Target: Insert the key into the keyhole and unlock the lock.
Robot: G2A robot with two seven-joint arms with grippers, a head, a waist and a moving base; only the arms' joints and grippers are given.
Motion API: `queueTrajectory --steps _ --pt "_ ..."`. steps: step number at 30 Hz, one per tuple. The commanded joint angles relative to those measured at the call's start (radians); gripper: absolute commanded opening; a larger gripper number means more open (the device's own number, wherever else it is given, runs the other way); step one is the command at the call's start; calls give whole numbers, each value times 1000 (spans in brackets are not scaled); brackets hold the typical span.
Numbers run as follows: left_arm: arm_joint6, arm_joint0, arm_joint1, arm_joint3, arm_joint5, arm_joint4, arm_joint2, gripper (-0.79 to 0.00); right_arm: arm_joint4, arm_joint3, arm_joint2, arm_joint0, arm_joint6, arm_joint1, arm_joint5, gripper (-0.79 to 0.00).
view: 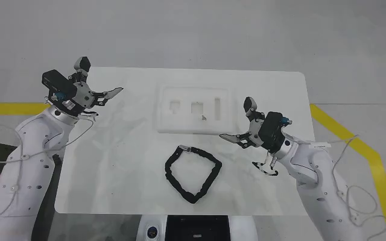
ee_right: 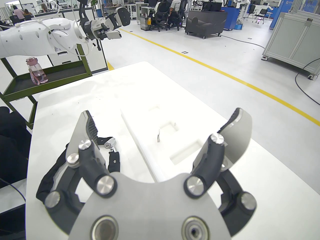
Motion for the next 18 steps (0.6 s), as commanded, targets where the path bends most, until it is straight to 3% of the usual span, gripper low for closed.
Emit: queueTrajectory --steps 1,13,18 --pt "0 0 0 0 0 0 0 0 0 0 0 0 0 0 0 -1" --pt "0 0 0 0 0 0 0 0 0 0 0 0 0 0 0 -1" --pt "-54 5 7 -20 -81 84 8 0 0 0 0 0 0 0 0 0"
